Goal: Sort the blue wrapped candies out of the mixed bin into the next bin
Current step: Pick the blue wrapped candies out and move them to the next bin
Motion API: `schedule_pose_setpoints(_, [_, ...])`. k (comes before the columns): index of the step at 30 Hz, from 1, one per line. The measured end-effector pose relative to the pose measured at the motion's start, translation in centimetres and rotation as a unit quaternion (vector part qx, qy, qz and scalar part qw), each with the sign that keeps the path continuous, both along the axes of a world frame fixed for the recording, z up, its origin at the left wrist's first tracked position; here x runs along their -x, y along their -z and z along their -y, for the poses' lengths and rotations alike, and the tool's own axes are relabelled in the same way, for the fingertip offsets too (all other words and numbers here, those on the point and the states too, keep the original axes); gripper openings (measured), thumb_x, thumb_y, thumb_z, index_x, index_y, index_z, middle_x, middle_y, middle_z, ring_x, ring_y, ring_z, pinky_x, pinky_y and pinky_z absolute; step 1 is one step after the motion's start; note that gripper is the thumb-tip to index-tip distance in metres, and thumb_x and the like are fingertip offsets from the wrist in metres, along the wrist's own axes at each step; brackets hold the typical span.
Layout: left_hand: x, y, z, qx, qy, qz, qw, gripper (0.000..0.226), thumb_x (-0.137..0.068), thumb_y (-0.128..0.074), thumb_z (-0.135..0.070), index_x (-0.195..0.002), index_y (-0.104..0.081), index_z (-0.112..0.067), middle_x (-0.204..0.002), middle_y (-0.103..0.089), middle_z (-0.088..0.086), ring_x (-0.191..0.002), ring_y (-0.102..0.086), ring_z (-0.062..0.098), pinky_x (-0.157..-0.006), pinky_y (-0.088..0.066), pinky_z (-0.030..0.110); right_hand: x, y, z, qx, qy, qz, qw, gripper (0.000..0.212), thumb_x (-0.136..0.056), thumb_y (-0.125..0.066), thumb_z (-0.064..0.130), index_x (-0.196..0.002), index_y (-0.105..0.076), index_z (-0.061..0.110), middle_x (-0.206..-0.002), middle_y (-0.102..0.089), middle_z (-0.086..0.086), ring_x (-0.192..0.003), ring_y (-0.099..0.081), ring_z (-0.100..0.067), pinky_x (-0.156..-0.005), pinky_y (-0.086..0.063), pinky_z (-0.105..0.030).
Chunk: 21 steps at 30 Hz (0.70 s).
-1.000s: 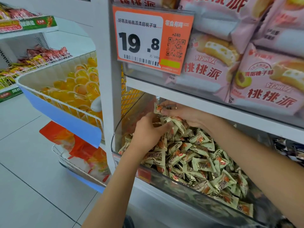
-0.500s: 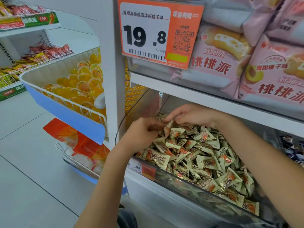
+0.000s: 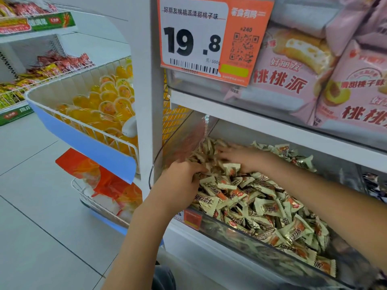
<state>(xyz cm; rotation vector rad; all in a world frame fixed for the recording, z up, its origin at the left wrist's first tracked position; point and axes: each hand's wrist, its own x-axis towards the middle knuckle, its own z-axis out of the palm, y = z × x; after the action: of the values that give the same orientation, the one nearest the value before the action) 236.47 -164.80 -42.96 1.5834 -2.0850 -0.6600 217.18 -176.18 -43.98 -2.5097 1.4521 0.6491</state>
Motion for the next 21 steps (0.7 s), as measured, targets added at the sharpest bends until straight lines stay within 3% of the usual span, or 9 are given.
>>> schedule_pose_setpoints(2, [0.0,0.3,-0.1,0.005,-0.002,0.019,1.0,0.045,-0.09,-0.04,-0.002,-0.122,-0.062,-0.025,-0.116,-0.065,0.002,-0.1,-0.054,0.022,-0.073,-0.043,0.025,0.1,0.7,1.3,0.026,0.015,-0.019,0.999,0.057,-0.098,-0.042,0.022,-0.148,-0.018,0.033,-0.157,0.005,0.011,-0.145,-0.003,-0.025,-0.113,-0.016,-0.058])
schedule_pose_setpoints(4, [-0.2,0.3,0.0,0.007,-0.001,0.023,1.0,0.045,-0.09,-0.04,-0.003,-0.123,-0.061,-0.026,-0.118,-0.064,0.001,-0.108,-0.05,0.023,-0.083,-0.044,0.028,0.3,1.3,1.7,0.039,0.027,0.02,0.999,0.045,-0.1,-0.032,0.042,-0.144,-0.03,0.036,-0.157,-0.007,0.012,-0.144,-0.014,-0.024,-0.114,-0.019,-0.051])
schedule_pose_setpoints(8, [-0.4,0.1,-0.1,-0.005,0.019,0.028,0.999,0.046,-0.091,-0.039,-0.003,-0.124,-0.06,-0.026,-0.122,-0.062,-0.001,-0.111,-0.05,0.021,-0.081,-0.036,0.02,1.4,-0.4,1.6,-0.018,0.139,0.283,0.949,0.033,-0.102,-0.036,0.026,-0.127,-0.055,0.018,-0.141,-0.047,-0.006,-0.108,-0.059,-0.024,-0.081,-0.045,-0.024])
schedule_pose_setpoints(10, [-0.5,0.0,0.0,-0.011,0.024,0.027,0.999,0.046,-0.09,-0.039,-0.002,-0.124,-0.061,-0.026,-0.122,-0.063,-0.002,-0.11,-0.052,0.02,-0.079,-0.036,0.019,1.4,-2.6,0.9,-0.064,0.184,0.354,0.915,0.042,-0.103,-0.028,0.024,-0.134,-0.047,0.003,-0.142,-0.043,-0.018,-0.124,-0.048,-0.033,-0.091,-0.042,-0.026])
schedule_pose_setpoints(12, [-0.6,0.0,0.2,-0.01,0.018,0.021,1.0,0.046,-0.089,-0.041,-0.001,-0.121,-0.063,-0.026,-0.119,-0.064,0.0,-0.105,-0.056,0.021,-0.081,-0.042,0.023,1.6,-4.4,0.0,-0.09,0.133,0.395,0.904,0.047,-0.098,-0.04,0.032,-0.141,-0.036,0.013,-0.147,-0.035,-0.005,-0.136,-0.033,-0.019,-0.105,-0.03,-0.025])
schedule_pose_setpoints(14, [-0.5,0.1,0.4,-0.01,0.011,0.016,1.0,0.045,-0.087,-0.042,-0.001,-0.117,-0.065,-0.026,-0.114,-0.067,0.001,-0.097,-0.058,0.022,-0.078,-0.047,0.029,1.1,-5.0,-1.8,-0.164,0.059,0.291,0.941,0.079,-0.079,-0.053,0.06,-0.146,-0.018,0.037,-0.149,-0.017,0.014,-0.134,-0.017,-0.004,-0.109,-0.018,-0.026])
schedule_pose_setpoints(17, [-0.4,0.3,0.5,-0.016,0.01,0.011,1.0,0.046,-0.086,-0.04,0.0,-0.114,-0.066,-0.025,-0.104,-0.067,0.004,-0.074,-0.052,0.019,-0.063,-0.037,0.025,0.6,-2.6,-3.7,-0.169,0.01,0.061,0.984,0.103,-0.059,-0.05,0.081,-0.141,0.005,0.055,-0.155,0.01,0.012,-0.143,0.008,-0.016,-0.115,0.006,-0.049])
schedule_pose_setpoints(19, [-0.4,0.4,0.5,-0.017,0.009,0.009,1.0,0.046,-0.087,-0.04,-0.001,-0.117,-0.065,-0.025,-0.108,-0.067,0.005,-0.078,-0.053,0.021,-0.066,-0.04,0.027,0.7,-1.2,-3.5,-0.084,-0.004,0.039,0.996,0.1,-0.067,-0.063,0.07,-0.145,-0.003,0.049,-0.157,0.001,0.009,-0.145,0.001,-0.017,-0.114,0.004,-0.057])
schedule_pose_setpoints(21, [-0.5,0.3,0.4,-0.018,0.008,0.006,1.0,0.045,-0.088,-0.042,-0.002,-0.119,-0.064,-0.025,-0.116,-0.065,0.002,-0.097,-0.057,0.024,-0.079,-0.048,0.032,0.6,-1.3,-3.1,-0.01,-0.027,0.056,0.998,0.083,-0.079,-0.069,0.027,-0.146,-0.021,0.038,-0.155,-0.017,0.012,-0.142,-0.018,-0.015,-0.115,-0.016,-0.053])
